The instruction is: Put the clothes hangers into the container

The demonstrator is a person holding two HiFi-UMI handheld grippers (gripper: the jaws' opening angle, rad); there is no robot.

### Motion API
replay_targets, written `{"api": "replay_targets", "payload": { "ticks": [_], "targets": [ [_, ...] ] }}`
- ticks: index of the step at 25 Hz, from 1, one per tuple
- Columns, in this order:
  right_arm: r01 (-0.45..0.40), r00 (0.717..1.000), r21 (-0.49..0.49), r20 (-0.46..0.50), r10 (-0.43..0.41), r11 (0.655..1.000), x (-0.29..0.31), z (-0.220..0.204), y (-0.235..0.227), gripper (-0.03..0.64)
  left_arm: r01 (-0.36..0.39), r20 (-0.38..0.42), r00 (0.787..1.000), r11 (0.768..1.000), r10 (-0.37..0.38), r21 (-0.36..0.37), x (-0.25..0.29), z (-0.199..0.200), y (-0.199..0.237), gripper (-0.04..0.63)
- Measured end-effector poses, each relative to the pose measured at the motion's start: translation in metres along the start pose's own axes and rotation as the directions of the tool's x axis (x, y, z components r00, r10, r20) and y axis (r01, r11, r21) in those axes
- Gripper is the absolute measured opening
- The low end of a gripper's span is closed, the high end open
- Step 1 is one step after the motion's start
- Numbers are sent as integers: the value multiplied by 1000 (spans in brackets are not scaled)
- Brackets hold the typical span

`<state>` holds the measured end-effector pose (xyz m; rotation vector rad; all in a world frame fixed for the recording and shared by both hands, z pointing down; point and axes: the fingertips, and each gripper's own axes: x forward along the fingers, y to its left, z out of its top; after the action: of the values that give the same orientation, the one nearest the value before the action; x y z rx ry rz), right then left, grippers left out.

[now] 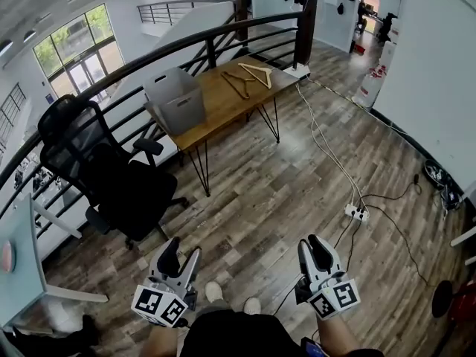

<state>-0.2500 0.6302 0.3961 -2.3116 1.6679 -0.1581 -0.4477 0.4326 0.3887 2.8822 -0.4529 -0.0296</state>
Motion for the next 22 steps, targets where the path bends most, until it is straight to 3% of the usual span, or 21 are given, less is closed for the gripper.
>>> {"api": "replay_targets", "payload": {
  "ticks": [3,6,9,22],
  "targets": [
    [3,1000,8,0,-3,1000,6,-3,-5,115,1,0,1000,1000,-1,15,7,-1,3,250],
    [8,1000,13,0,-8,1000,18,-5,-10,224,-4,-1,1000,1000,4,16,18,-3,14,276],
    [12,1000,-7,-24,-12,1000,35,-7,-14,264,-1,-6,1000,1000,1,5,37,-4,30,287],
    [54,998,-51,-30,-56,997,165,0,-24,242,70,-4,998,998,-70,1,144,13,116,302]
  ]
}}
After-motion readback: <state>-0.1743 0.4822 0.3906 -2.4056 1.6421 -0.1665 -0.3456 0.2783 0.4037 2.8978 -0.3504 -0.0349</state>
